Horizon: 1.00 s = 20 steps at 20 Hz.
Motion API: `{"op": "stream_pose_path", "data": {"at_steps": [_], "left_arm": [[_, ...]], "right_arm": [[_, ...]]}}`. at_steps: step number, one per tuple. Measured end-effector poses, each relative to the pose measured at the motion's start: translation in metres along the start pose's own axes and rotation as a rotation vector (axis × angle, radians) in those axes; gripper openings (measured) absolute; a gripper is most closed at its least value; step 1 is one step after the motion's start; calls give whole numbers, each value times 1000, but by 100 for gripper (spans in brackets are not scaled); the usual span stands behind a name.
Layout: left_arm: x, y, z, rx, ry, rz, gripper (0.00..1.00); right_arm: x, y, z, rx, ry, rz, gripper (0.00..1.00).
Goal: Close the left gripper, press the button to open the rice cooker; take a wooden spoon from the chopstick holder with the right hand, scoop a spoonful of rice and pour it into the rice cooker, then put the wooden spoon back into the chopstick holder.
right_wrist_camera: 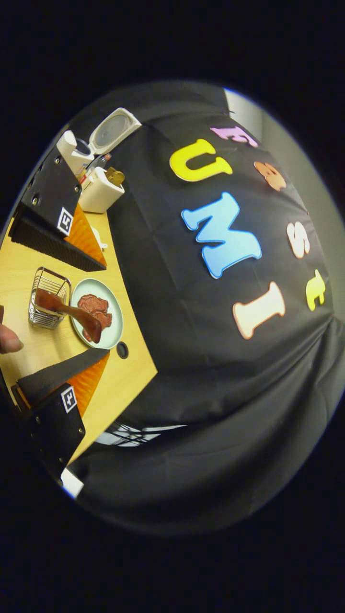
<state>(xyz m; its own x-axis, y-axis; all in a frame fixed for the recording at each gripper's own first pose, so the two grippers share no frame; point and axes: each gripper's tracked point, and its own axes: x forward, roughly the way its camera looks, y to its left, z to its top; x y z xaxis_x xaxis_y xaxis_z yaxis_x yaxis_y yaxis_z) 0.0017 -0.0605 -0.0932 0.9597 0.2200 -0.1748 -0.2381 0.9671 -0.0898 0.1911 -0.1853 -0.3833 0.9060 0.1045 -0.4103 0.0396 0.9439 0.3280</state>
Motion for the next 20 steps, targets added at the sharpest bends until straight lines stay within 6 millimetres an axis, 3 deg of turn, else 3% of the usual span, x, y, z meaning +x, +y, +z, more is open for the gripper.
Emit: {"op": "stream_pose_path", "data": {"at_steps": [5, 10, 12, 13, 15, 16, 17, 18, 19, 20], "left_arm": [[19, 43, 11, -24, -41, -15, 93], [67, 109, 36, -24, -87, -44, 93], [96, 135, 49, -37, -109, -59, 94], [113, 149, 53, -47, -118, -67, 93], [154, 171, 59, -63, -122, -77, 93], [177, 183, 58, -68, -113, -68, 93], [200, 192, 54, -73, -93, -58, 97], [223, 200, 53, -80, -79, -42, 93], [245, 204, 54, -93, -78, -41, 100], [267, 206, 56, -97, -86, -37, 96]], "right_arm": [[-55, 63, 39, -221, -91, 42, 98], [-113, 150, 44, -231, -81, 78, 98], [-134, 180, 48, -258, -96, 76, 93], [-147, 195, 45, -267, -98, 79, 98], [-170, 224, 44, -259, -108, 85, 98], [-181, 236, 41, -261, -109, 86, 93], [-190, 243, 38, -274, -104, 73, 98], [-199, 250, 37, -287, -103, 68, 98], [-207, 262, 38, -301, -103, 73, 98], [-214, 271, 37, -319, -98, 74, 98]]}}
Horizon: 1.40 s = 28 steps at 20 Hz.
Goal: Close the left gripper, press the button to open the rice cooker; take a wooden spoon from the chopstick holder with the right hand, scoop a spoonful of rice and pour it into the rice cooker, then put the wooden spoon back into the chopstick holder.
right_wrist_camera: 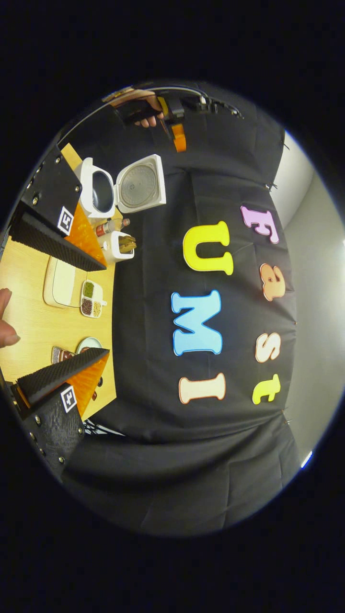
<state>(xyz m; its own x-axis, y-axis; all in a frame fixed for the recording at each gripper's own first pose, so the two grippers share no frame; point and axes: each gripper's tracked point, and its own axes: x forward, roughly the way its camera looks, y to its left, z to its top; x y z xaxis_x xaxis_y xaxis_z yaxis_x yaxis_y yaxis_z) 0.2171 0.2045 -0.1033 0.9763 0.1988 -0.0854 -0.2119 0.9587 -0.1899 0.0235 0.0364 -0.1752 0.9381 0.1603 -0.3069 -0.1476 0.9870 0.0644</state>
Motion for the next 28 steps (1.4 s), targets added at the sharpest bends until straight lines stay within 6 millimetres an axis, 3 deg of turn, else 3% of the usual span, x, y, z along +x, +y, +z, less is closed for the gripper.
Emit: {"op": "stream_pose_path", "data": {"at_steps": [1, 2, 3, 6, 7, 11, 13, 14, 15, 16, 20, 25, 28], "left_arm": [[22, 2, -3, 4, 3, 6, 93], [44, 2, -4, 13, 6, 8, 97], [67, 3, -3, 31, -5, 22, 97], [135, 17, -2, 160, -27, 89, 97], [158, 23, -6, 212, -19, 113, 92], [223, 28, -51, 274, 102, 130, 96], [238, 42, -82, 276, 213, 160, 93], [234, 48, -94, 238, 244, 174, 96], [241, 48, -86, 227, 199, 160, 96], [240, 47, -92, 213, 216, 153, 95], [212, 38, -90, 223, 247, 124, 95], [130, 20, -118, 227, 220, 88, 95], [79, 14, -152, 226, 231, 84, 95]], "right_arm": [[-5, 8, 2, -19, 1, 8, 98], [-8, 15, 5, -47, -2, 11, 93], [-10, 18, 7, -75, -1, 9, 98], [-12, 30, 5, -70, 19, 15, 98], [-14, 30, 5, -62, 27, 12, 94], [-22, 21, -4, -100, 52, -16, 95], [-23, 22, -9, -93, 66, -16, 95], [-22, 22, -9, -79, 65, -17, 95], [-20, 23, -10, -64, 70, -14, 95], [-19, 25, -13, -54, 77, -7, 95], [-12, 36, -20, -51, 92, 20, 95], [-9, 49, -25, -44, 97, 52, 95], [-11, 48, -30, -24, 108, 55, 95]]}}
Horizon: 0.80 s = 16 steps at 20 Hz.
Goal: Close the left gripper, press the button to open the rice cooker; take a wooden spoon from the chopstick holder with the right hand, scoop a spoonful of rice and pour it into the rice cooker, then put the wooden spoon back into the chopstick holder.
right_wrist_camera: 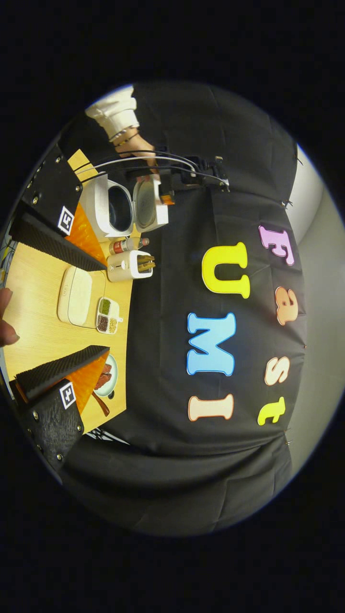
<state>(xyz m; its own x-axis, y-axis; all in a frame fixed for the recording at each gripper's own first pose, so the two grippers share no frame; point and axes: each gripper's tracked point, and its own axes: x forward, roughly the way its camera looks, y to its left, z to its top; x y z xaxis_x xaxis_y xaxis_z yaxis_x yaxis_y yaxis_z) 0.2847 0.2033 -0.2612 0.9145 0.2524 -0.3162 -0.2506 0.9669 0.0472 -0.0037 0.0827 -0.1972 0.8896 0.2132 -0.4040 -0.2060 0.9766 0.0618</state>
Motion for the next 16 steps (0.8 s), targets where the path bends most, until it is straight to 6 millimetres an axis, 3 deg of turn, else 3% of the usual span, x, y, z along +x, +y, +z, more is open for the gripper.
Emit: {"op": "stream_pose_path", "data": {"at_steps": [2, 5, 12, 13, 14, 16], "left_arm": [[-23, -8, -35, 2, 22, -3, 95], [-41, -15, -87, -9, 81, -6, 95], [-50, -27, -185, -3, 283, 6, 96], [-55, -25, -196, -2, 308, 15, 96], [-47, -21, -183, 3, 255, 15, 97], [-51, -21, -186, -17, 300, 16, 98]], "right_arm": [[-2, -1, -3, 12, 9, -1, 95], [-6, -6, -9, 19, 16, -10, 95], [-14, -9, -22, 40, 34, -16, 95], [-15, -9, -23, 46, 34, -15, 95], [-17, -8, -24, 53, 35, -12, 95], [-21, -8, -23, 62, 32, -9, 95]]}}
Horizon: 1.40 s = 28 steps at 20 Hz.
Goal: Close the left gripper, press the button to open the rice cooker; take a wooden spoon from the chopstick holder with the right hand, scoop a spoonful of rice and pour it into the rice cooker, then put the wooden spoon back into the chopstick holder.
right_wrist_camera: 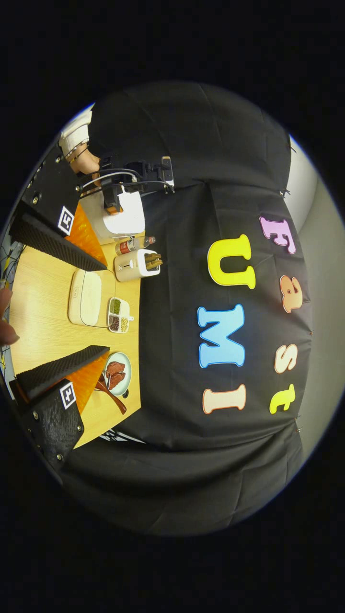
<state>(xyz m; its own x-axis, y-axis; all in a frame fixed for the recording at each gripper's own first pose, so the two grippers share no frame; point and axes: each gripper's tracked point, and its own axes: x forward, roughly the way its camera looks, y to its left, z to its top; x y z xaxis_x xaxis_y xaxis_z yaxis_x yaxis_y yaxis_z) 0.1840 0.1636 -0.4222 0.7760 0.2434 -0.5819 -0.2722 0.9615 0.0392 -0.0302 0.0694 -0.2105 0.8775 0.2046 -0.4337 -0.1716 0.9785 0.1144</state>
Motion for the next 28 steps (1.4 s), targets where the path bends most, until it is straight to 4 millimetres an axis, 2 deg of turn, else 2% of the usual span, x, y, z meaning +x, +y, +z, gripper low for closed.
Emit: {"op": "stream_pose_path", "data": {"at_steps": [4, 6, 9, 10, 11, 13, 17, 18, 22, 23, 26, 28], "left_arm": [[-3, 0, 3, -20, 31, -50, 99], [-21, 2, 3, -101, 42, -71, 100], [-64, -3, 17, -156, -31, -112, 98], [-82, -5, 22, -147, -54, -126, 94], [-104, -13, 24, -144, -76, -147, 98], [-156, -29, 39, -160, -126, -198, 98], [-253, -57, 62, -165, -222, -246, 97], [-277, -65, 68, -155, -248, -247, 94], [-381, -90, 83, -116, -340, -264, 94], [-401, -94, 83, -94, -368, -255, 100], [-465, -100, 93, -21, -475, -220, 95], [-499, -113, 104, 32, -537, -221, 93]], "right_arm": [[-11, -6, -2, 10, -6, 0, 95], [-16, -15, -3, 12, -7, -10, 95], [-22, -26, -3, 21, -10, -8, 95], [-25, -31, 0, 18, -20, -4, 95], [-26, -36, 5, 16, -30, 4, 95], [-28, -47, 17, 14, -64, 21, 95], [-44, -76, 42, 26, -128, 77, 95], [-50, -85, 47, 28, -138, 91, 95], [-68, -128, 63, 21, -184, 124, 96], [-71, -136, 65, 17, -196, 128, 96], [-81, -161, 70, 3, -231, 102, 96], [-92, -170, 75, 25, -251, 65, 96]]}}
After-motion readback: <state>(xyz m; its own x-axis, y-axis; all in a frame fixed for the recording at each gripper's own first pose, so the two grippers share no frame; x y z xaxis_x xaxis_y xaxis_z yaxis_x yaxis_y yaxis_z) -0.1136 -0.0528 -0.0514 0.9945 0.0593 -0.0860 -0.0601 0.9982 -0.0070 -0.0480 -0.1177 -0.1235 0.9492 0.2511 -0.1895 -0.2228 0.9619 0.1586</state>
